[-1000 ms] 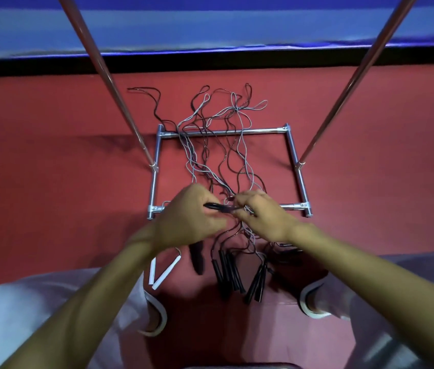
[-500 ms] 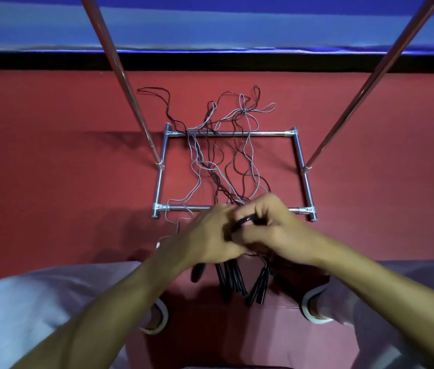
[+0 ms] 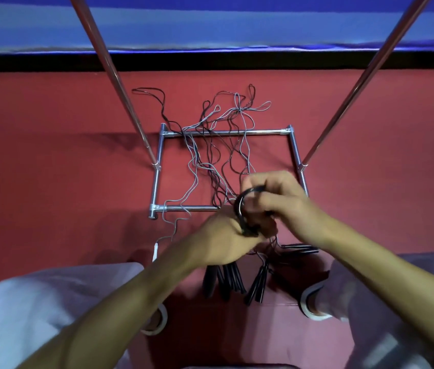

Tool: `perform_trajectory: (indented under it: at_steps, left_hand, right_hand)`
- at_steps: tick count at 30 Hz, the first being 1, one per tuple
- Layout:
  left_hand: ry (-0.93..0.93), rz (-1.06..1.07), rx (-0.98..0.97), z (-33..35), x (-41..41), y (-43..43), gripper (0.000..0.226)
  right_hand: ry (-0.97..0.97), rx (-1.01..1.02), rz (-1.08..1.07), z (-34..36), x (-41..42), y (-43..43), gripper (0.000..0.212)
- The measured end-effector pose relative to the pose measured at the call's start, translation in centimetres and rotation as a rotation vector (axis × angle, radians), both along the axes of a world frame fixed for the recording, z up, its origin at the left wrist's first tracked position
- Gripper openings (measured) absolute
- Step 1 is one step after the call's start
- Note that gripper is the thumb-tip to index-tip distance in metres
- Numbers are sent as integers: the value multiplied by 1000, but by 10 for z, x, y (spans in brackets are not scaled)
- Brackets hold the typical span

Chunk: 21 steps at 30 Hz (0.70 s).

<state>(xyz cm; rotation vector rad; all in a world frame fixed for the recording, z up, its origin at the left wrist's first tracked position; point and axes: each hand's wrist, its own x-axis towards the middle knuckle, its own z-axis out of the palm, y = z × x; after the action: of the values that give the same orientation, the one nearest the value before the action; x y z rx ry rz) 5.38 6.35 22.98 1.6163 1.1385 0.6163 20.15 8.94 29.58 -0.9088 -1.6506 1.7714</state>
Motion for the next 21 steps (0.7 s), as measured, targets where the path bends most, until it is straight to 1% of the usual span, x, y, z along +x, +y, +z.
perform_trajectory:
  at_steps: [1,2,3,4,6,7,8,10,11,12,13,14,15,16,17,18,19,20,21]
  left_hand:
    - [-74,14,-52,5,0,0,26]
    - [-134,-9,-119,11,-1,1,36]
    - [-173,-50,-173,20,-3,3,46]
    - [-212,-91,-220,27,-6,5,52]
    - [-352,-136,-317,44,-11,8,54]
    - [-433,-133,-369,54,-15,9,54]
    - [-499,-108,-416,60,-21,11,54]
    - [-586,-28,-469,67,-36,19,55]
    - [-612,12,-482,70,-44,23,56]
    - [-604,67,-483,71,-52,27,57]
    - [-562,134,-465,69,-59,30,58]
    - [-469,206,-422,66,-65,32,57]
    - [-342,265,-356,61,-72,34,53]
    - [-191,292,-255,55,-79,35,45]
    - [-32,278,-138,50,-85,35,32]
    - [113,219,-35,46,-89,32,26]
    - [236,149,27,44,-90,29,34]
    - [319,99,37,39,-90,26,44]
    - [326,80,6,39,-89,24,51]
  right_hand:
    - [-48,111,-83,-5,2,6,8]
    - [-50,124,-175,-13,6,14,22]
    - [-18,89,-221,-18,7,21,32]
    - [-1,19,-248,-22,6,27,35]
    - [-24,-131,-173,-39,4,32,34]
    - [-55,-192,-125,-46,3,32,39]
    - [-150,-191,-84,-54,3,29,44]
    - [-437,-19,7,-67,4,22,54]
    - [-577,66,48,-68,5,19,56]
    - [-672,149,73,-67,8,18,56]
    - [-715,250,62,-67,9,18,56]
    - [-748,329,33,-67,8,18,54]
    - [-748,388,-5,-67,7,17,51]
    - [-751,402,-38,-67,6,17,49]
    - [-699,398,-68,-68,3,17,46]
    - [-640,327,-103,-66,-2,17,43]
    - [-498,193,-132,-59,-8,16,40]
    - [-355,76,-175,-55,-12,15,35]
    - [-176,-42,-204,-48,-18,13,29]
